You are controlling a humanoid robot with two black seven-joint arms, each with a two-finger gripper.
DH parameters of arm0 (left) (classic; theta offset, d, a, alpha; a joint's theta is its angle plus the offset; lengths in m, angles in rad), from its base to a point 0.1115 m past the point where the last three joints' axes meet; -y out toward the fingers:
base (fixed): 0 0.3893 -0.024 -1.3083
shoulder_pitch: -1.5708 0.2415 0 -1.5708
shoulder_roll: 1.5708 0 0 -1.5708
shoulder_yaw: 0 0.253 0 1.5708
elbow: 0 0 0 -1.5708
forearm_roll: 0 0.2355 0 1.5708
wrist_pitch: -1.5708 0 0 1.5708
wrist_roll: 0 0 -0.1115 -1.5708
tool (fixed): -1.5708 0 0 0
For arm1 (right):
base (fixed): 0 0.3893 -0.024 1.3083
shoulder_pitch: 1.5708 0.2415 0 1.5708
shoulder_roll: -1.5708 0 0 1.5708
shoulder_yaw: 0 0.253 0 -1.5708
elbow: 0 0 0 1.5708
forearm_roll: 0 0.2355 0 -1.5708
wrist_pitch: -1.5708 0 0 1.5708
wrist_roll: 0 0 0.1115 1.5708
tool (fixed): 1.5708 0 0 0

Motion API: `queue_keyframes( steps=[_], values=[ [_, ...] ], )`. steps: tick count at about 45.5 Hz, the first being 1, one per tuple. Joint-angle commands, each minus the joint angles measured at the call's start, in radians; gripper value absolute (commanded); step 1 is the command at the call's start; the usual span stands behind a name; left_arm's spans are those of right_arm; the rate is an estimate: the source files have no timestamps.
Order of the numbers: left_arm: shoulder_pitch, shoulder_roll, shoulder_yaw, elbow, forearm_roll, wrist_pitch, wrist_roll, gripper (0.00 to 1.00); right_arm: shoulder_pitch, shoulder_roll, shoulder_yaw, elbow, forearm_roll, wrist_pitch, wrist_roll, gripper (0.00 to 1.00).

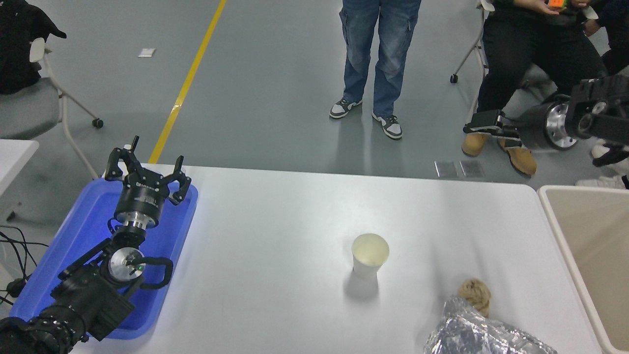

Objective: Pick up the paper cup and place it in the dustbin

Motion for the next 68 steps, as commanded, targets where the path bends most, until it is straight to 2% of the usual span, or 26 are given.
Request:
queue_keyframes(
  steps=[1, 11, 29, 42, 68],
  values=[
    [0.000, 0.000, 0.000, 0.000, 0.000, 0.000, 0.000, 1.00, 0.165, 0.073, -0.073, 0.097, 0.000, 0.156, -0.005, 1.00],
    [0.000, 0.000, 0.000, 0.000, 0.000, 0.001, 0.000, 1.00, 0.231, 0.156, -0.075, 0.115, 0.002, 0.262, -0.005, 1.00],
    [0.000, 0.000, 0.000, 0.000, 0.000, 0.000, 0.000, 1.00, 0.249, 0.258, -0.072, 0.121, 0.012, 0.277, -0.007, 1.00],
    [0.000, 0.000, 0.000, 0.000, 0.000, 0.001, 0.000, 1.00, 0.176, 0.305, -0.073, 0.121, 0.075, 0.213, -0.008, 1.00],
    [0.000, 0.000, 0.000, 0.000, 0.000, 0.001, 0.000, 1.00, -0.113, 0.370, -0.050, 0.098, 0.081, 0.012, -0.007, 1.00]
  ],
)
